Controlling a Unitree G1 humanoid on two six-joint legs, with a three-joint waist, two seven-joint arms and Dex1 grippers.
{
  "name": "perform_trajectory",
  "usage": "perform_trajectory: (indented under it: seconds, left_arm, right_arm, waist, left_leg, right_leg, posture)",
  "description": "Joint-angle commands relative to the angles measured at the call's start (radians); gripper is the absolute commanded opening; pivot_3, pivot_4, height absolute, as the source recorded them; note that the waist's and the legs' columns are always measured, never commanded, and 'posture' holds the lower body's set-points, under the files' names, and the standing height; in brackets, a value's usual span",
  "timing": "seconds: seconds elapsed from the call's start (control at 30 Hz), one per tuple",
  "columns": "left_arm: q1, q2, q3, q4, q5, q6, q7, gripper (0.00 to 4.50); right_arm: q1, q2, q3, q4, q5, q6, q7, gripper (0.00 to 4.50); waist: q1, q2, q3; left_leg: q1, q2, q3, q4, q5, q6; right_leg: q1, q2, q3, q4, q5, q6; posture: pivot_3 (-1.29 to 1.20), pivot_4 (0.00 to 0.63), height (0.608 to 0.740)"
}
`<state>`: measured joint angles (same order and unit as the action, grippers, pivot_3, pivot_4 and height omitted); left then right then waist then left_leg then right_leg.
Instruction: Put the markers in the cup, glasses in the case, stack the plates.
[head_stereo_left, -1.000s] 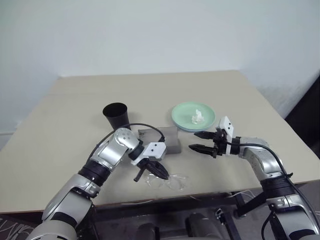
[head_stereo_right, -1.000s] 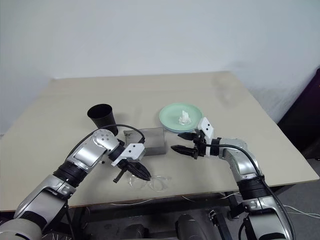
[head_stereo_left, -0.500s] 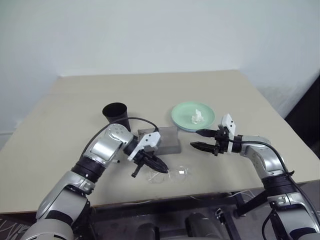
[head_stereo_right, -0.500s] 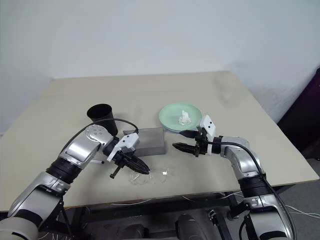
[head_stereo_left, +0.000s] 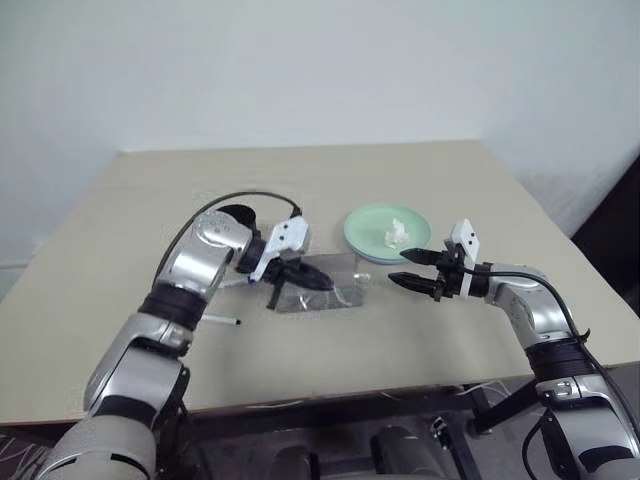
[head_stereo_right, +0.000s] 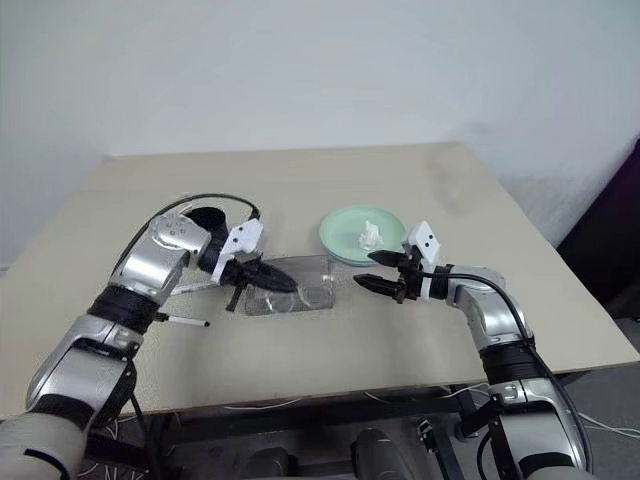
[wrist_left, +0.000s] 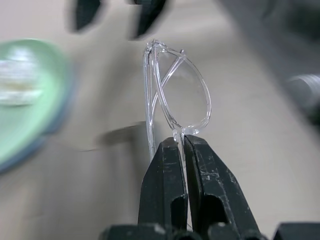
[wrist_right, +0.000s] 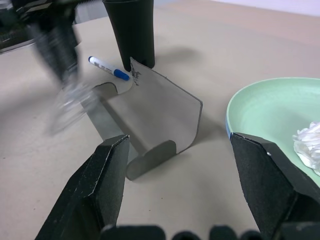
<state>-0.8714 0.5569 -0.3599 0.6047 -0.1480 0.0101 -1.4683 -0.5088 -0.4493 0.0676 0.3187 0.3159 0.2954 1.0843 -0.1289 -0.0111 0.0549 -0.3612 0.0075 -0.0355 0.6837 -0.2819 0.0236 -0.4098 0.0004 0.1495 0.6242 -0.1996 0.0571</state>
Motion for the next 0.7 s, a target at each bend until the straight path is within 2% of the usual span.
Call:
perform_trajectory:
  seconds: [0.03, 0.13, 0.3, 0.7]
  left_arm:
    - [-0.080, -0.022, 0.020, 0.124, 0.093, -0.146, 0.099, 0.01]
    - [-0.120, -0.048, -0.001, 0.236, 0.175, -0.260, 0.166, 0.01]
    - [-0.151, -0.089, -0.014, 0.349, 0.262, -0.347, 0.235, 0.01]
    - [-0.129, -0.103, -0.021, 0.389, 0.342, -0.391, 0.186, 0.01]
  right_arm:
    - [-0.026, -0.004, -0.023, -0.016, 0.008, -0.023, -0.001, 3.49]
    - [-0.021, 0.000, -0.021, -0.019, 0.007, -0.025, -0.004, 3.49]
    - [-0.012, 0.006, -0.019, -0.031, 0.010, -0.024, -0.011, 3.49]
    - [-0.002, 0.007, -0.018, -0.040, 0.010, -0.024, -0.020, 3.49]
  waist:
    - [0.001, 0.000, 0.000]
    - [0.004, 0.000, 0.000]
    - [0.004, 0.000, 0.000]
    - [0.004, 0.000, 0.000]
  left_leg:
    - [0.000, 0.000, 0.000, 0.000, 0.000, 0.000]
    - [0.000, 0.000, 0.000, 0.000, 0.000, 0.000]
    - [-0.001, 0.000, 0.000, 0.000, 0.000, 0.000]
    - [-0.001, 0.000, 0.000, 0.001, 0.000, 0.000]
  right_leg:
    - [0.000, 0.000, 0.000, 0.000, 0.000, 0.000]
    - [0.000, 0.000, 0.000, 0.000, 0.000, 0.000]
    - [0.000, 0.000, 0.000, 0.000, 0.000, 0.000]
    - [0.000, 0.000, 0.000, 0.000, 0.000, 0.000]
  posture:
    - [0.00, 0.000, 0.740]
    - [0.00, 0.000, 0.740]
    - [0.00, 0.000, 0.740]
    - [0.00, 0.000, 0.740]
